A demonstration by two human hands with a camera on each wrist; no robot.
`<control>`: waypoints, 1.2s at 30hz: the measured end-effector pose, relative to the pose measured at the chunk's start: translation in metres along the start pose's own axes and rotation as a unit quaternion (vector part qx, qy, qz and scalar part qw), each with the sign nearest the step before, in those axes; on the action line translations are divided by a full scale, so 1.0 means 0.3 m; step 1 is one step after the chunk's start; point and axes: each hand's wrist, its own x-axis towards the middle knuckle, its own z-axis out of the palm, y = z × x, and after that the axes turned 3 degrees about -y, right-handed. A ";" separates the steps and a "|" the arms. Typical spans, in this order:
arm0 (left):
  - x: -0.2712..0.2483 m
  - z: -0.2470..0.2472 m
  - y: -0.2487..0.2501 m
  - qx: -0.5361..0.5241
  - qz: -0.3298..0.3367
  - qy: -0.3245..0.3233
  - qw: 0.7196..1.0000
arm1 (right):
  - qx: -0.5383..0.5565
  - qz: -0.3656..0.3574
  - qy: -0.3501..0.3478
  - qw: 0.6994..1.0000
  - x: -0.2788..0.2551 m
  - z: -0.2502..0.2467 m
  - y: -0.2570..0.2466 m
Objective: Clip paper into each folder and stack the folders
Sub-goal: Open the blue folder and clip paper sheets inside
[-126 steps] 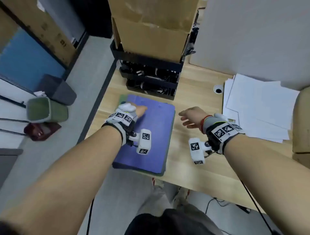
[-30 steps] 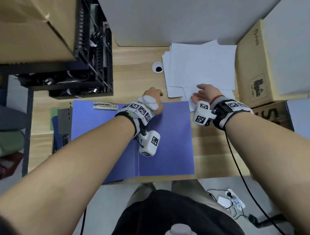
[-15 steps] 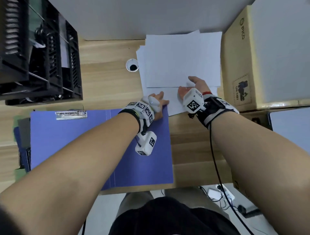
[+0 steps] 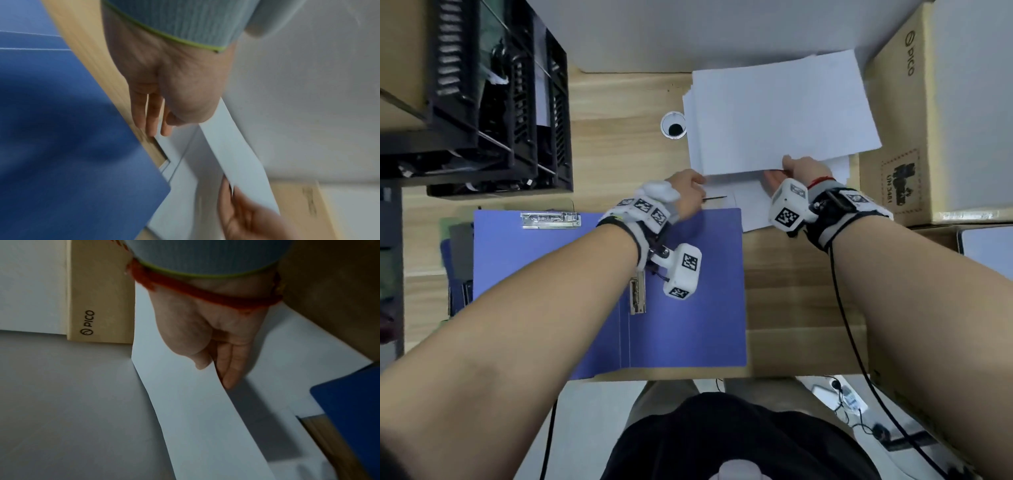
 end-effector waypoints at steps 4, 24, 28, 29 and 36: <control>-0.069 -0.151 0.000 -0.326 -0.086 0.070 0.939 | -0.023 -0.014 -0.037 0.999 -0.082 -0.011 0.035; -0.346 -0.313 -0.234 -0.105 0.175 0.148 0.968 | -0.438 -0.349 -0.051 0.827 -0.388 0.006 0.238; -0.364 -0.285 -0.288 -0.110 0.169 0.137 0.970 | -0.403 -0.334 -0.085 0.848 -0.432 0.019 0.311; -0.366 -0.281 -0.298 -0.107 0.165 0.137 0.971 | -0.384 -0.338 -0.091 0.854 -0.444 0.024 0.318; -0.351 -0.269 -0.318 -0.031 0.129 0.125 0.983 | -0.322 -0.323 -0.108 0.883 -0.448 0.051 0.333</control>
